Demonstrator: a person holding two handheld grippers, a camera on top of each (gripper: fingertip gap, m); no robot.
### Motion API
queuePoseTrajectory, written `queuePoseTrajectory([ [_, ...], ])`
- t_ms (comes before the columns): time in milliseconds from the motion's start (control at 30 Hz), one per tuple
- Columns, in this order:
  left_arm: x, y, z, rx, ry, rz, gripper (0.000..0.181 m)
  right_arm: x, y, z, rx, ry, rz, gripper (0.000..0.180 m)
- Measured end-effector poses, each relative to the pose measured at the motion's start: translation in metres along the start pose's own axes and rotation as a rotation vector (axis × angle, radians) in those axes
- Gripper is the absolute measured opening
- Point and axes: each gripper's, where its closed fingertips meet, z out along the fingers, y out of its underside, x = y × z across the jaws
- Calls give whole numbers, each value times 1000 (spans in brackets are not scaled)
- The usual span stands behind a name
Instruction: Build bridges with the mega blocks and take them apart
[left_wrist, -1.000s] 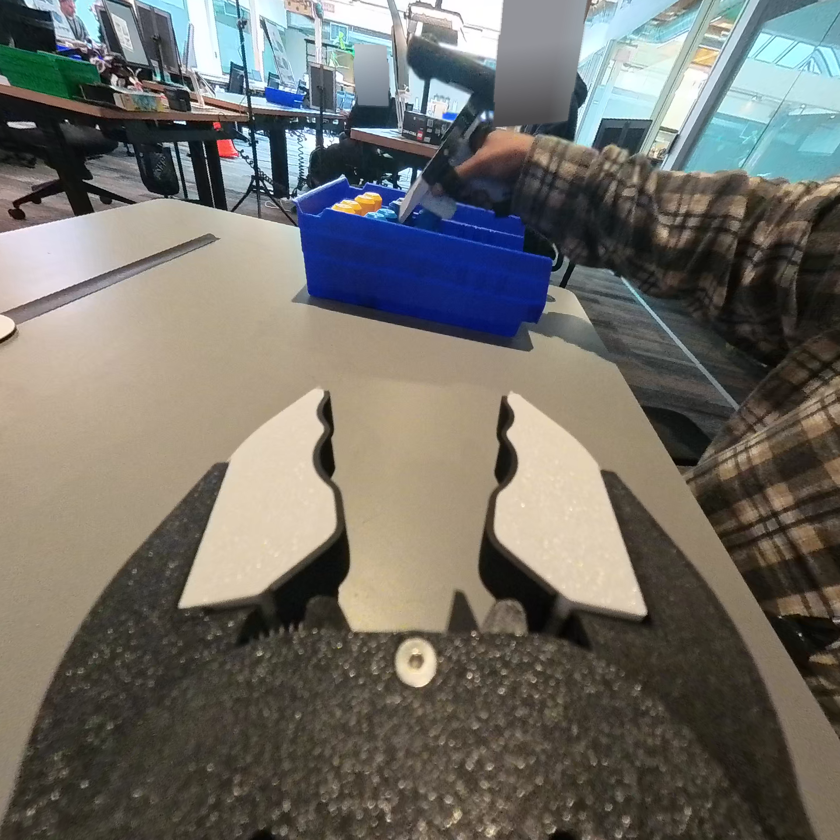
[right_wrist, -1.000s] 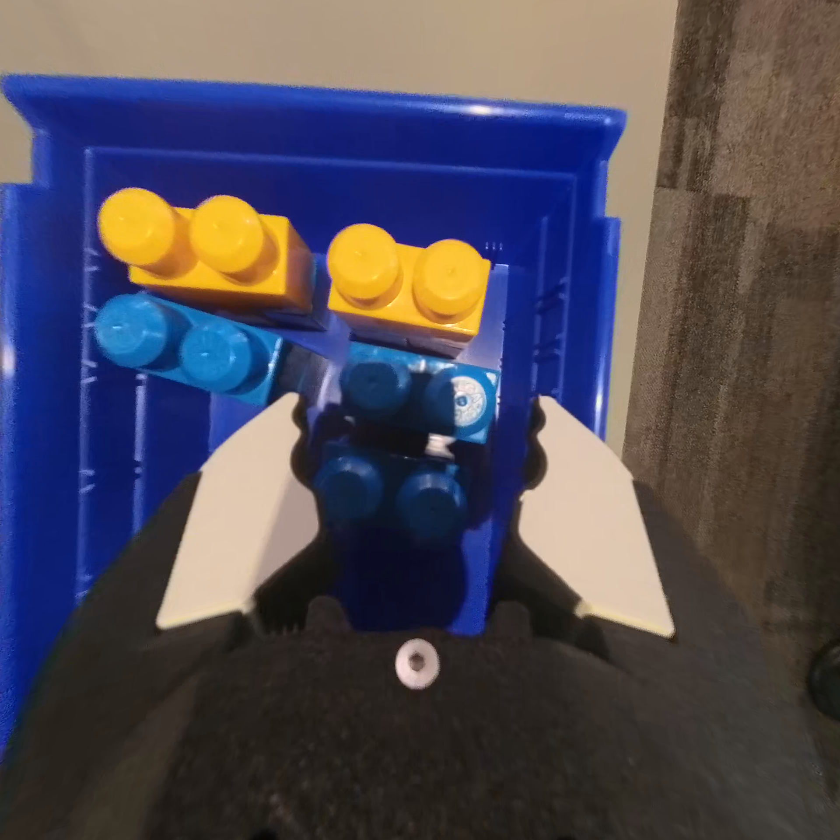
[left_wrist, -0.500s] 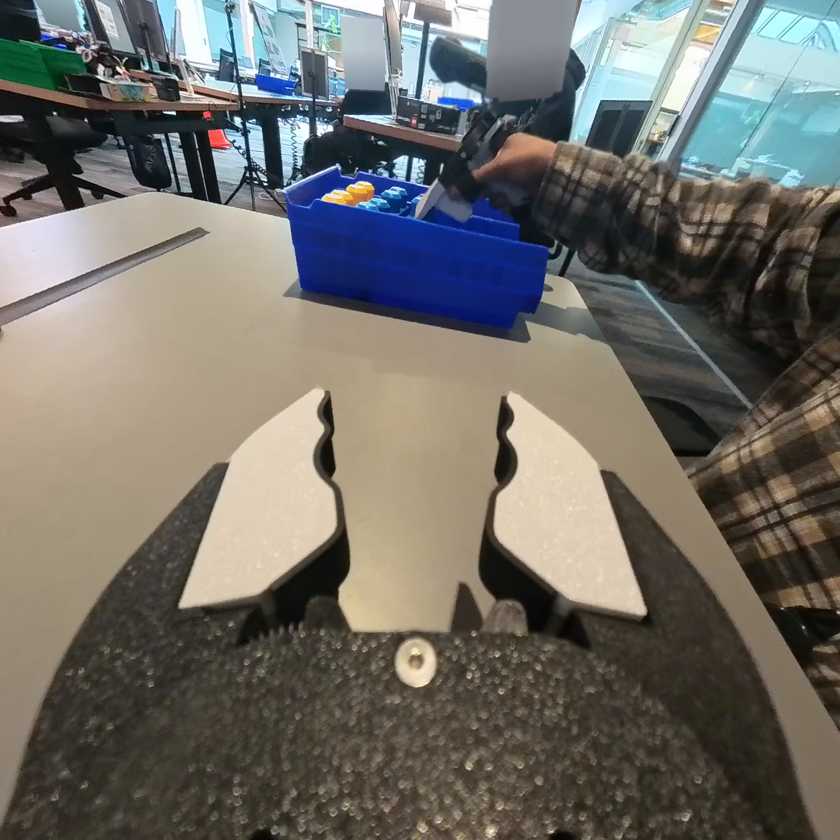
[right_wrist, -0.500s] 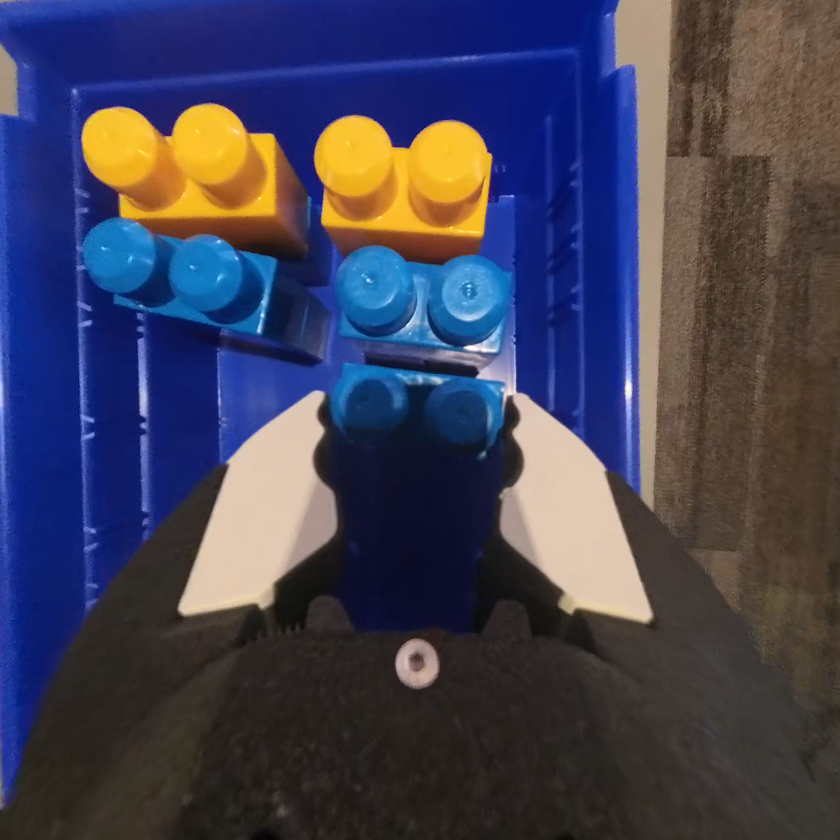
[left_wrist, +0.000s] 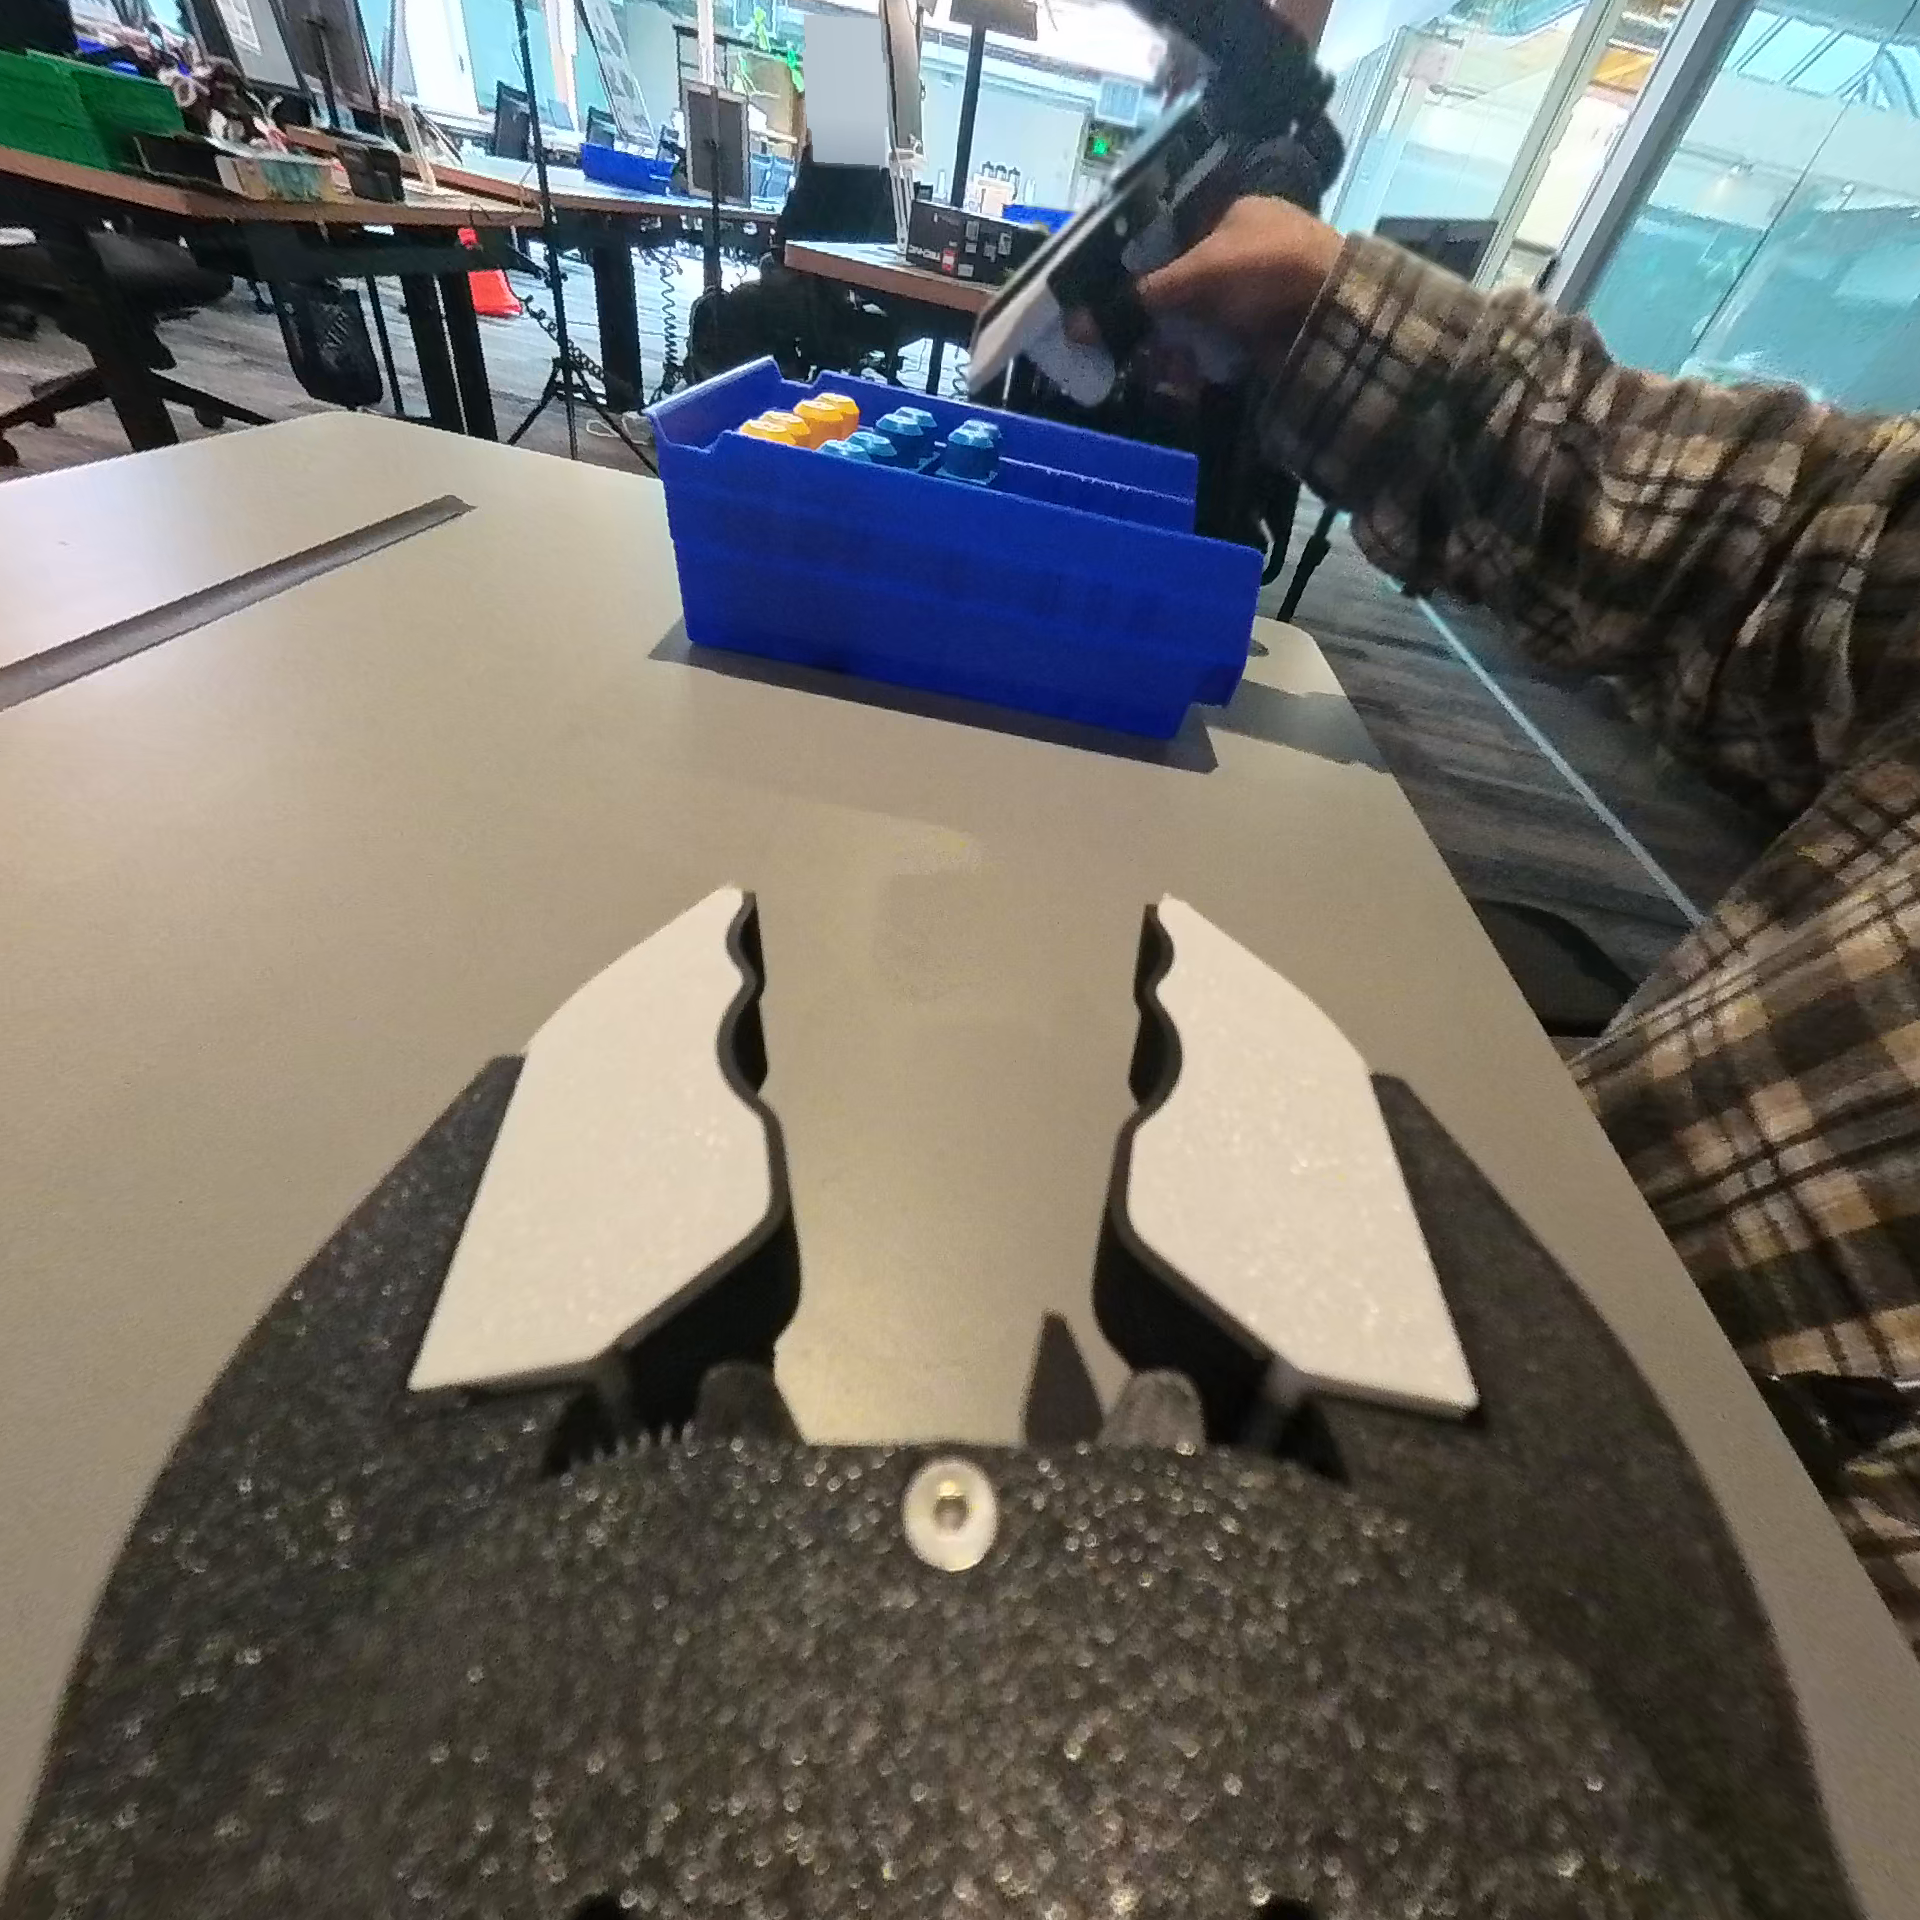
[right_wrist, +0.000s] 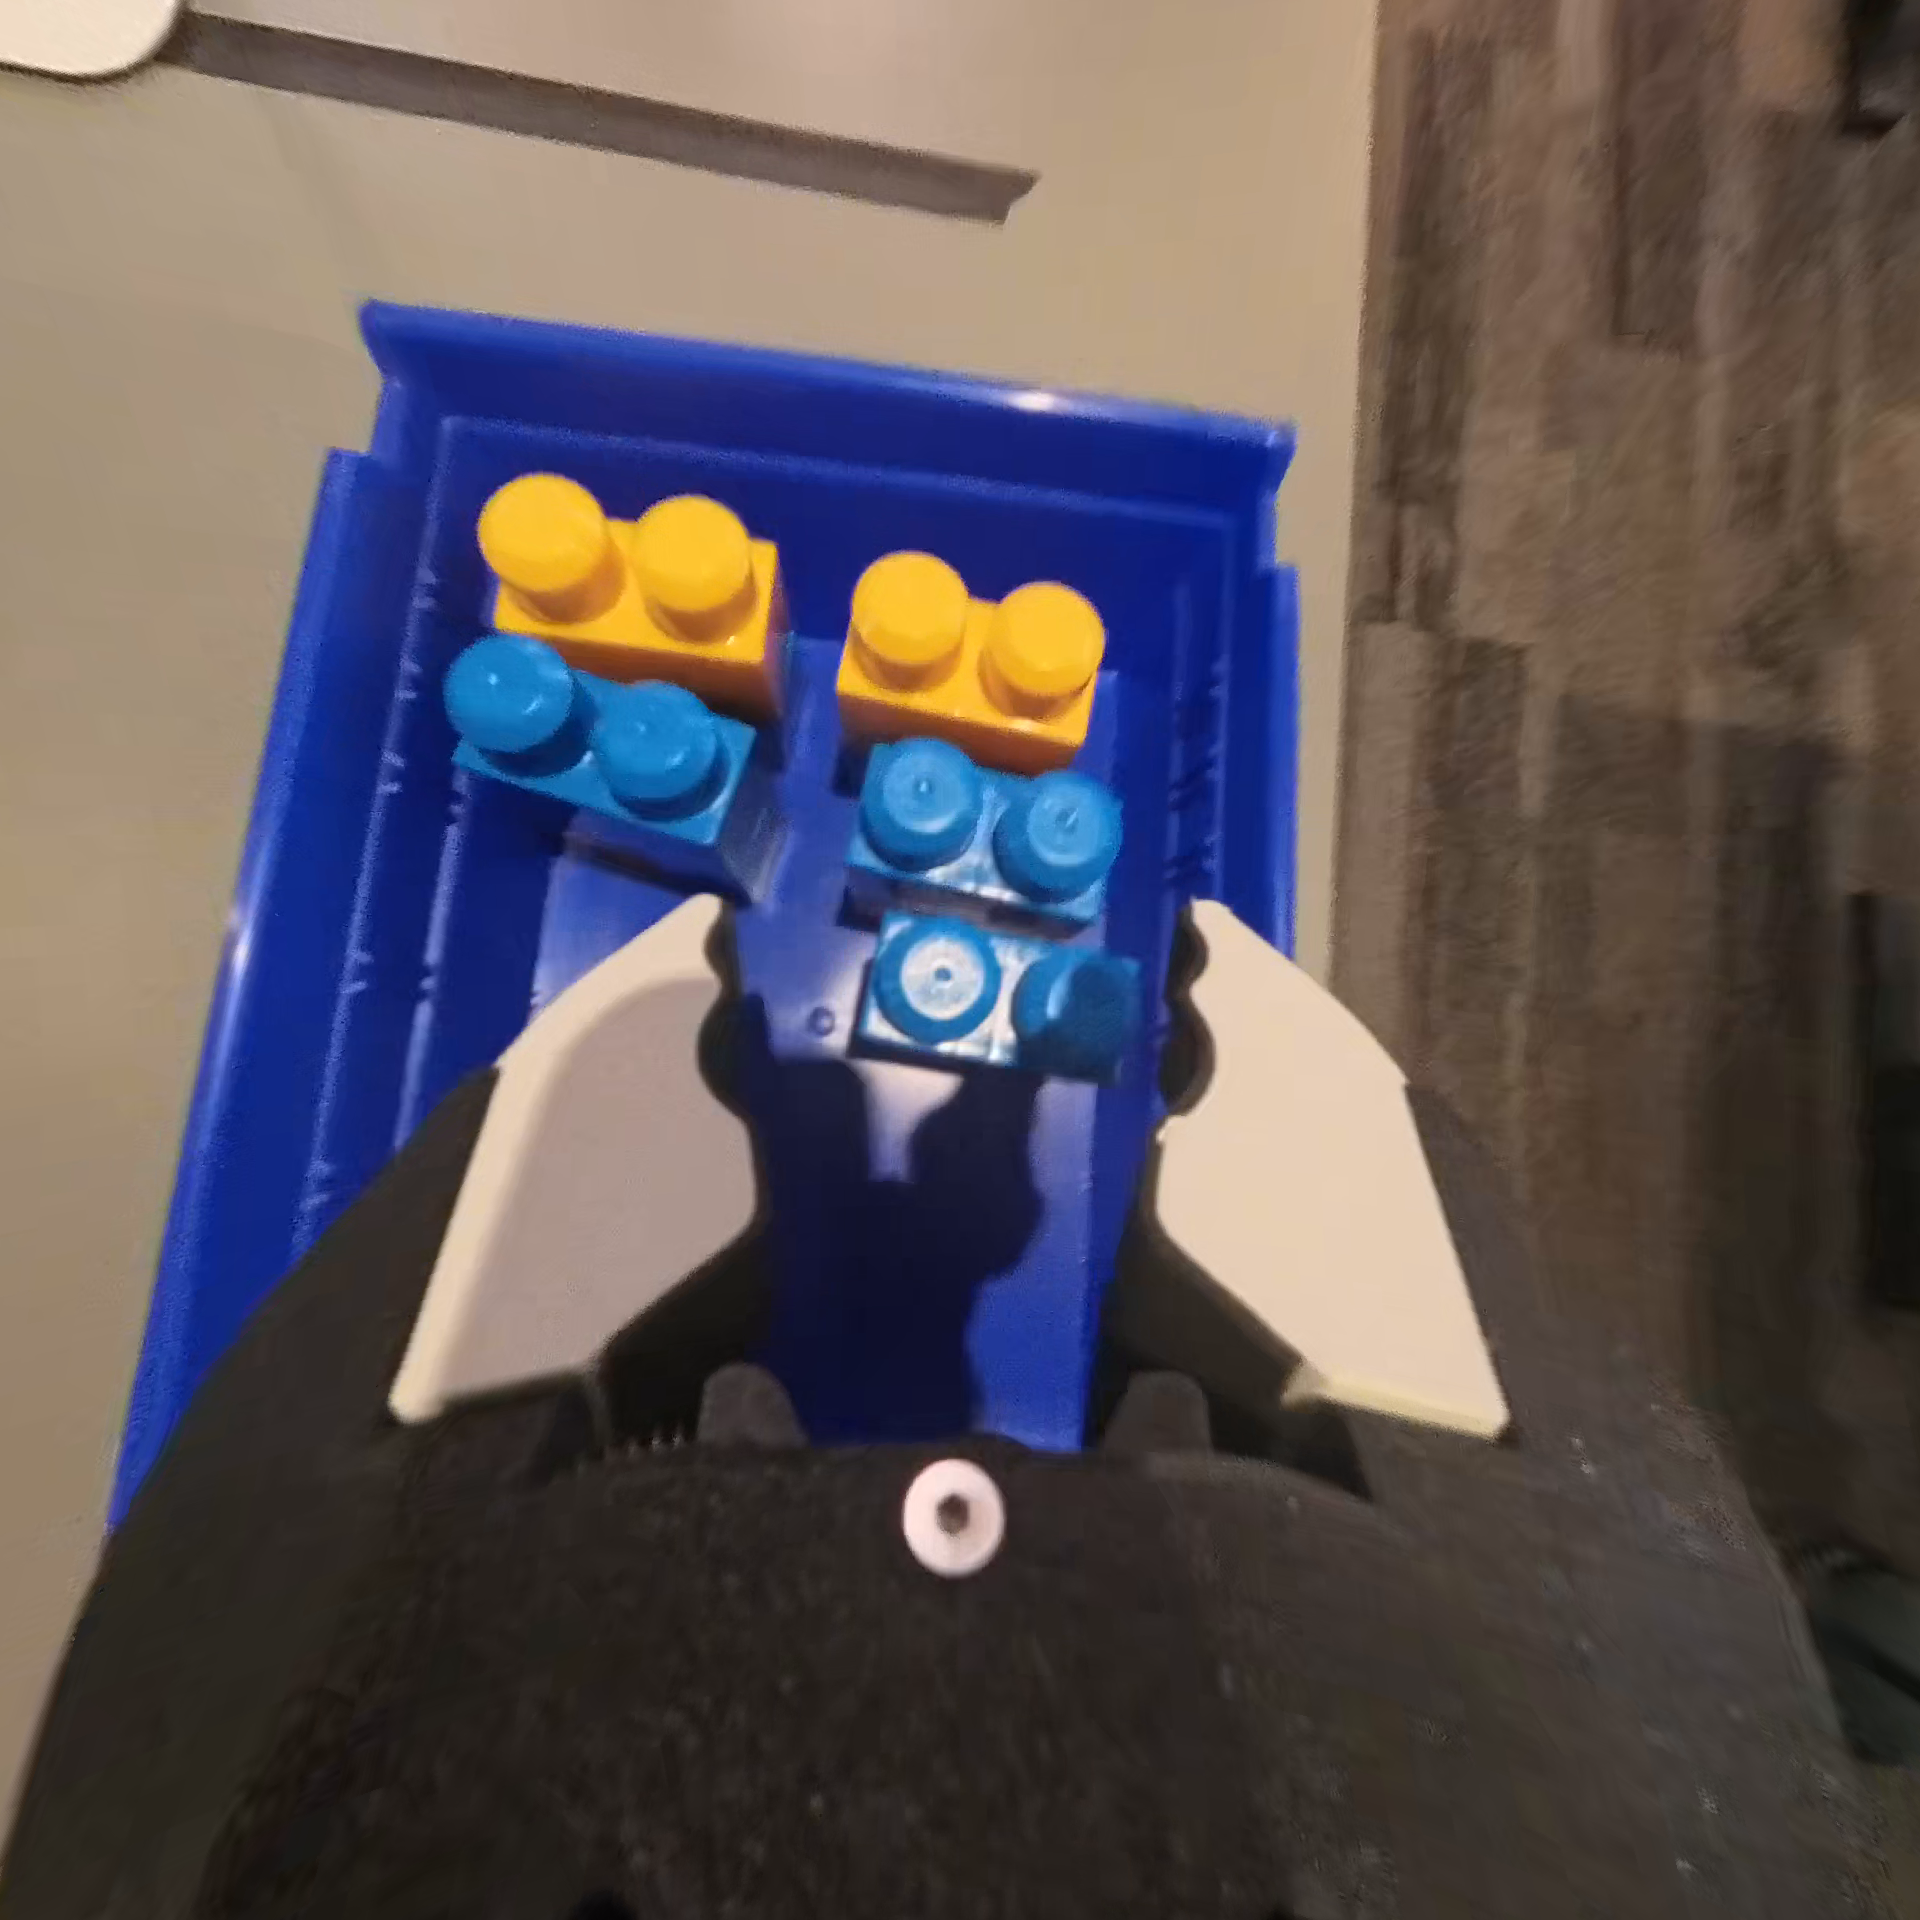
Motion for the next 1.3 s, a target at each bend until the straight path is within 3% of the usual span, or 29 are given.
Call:
queuePoseTrajectory([
  [133, 2, 0, 1, -4, -1, 9, 69, 7, -21, 10, -6, 135, -139, 61],
  [333, 1, -1, -1, 0, -3, 7, 69, -7, -16, 50, -110, 115, -220, 80],
  [533, -2, 0, -2, 1, -4, -7, 68, -22, -33, 27, -59, 28, 2, 97],
  [633, -2, 2, -1, -6, -1, -11, 69, -56, -39, 25, -14, -125, 68, 89],
  [867, 0, 1, -1, -7, -1, -2, 68, -78, -27, 60, -51, -203, 158, 78],
  [1300, -1, 2, -2, -15, -5, -14, 69, -85, -10, 65, -144, -280, 82, 71],
])
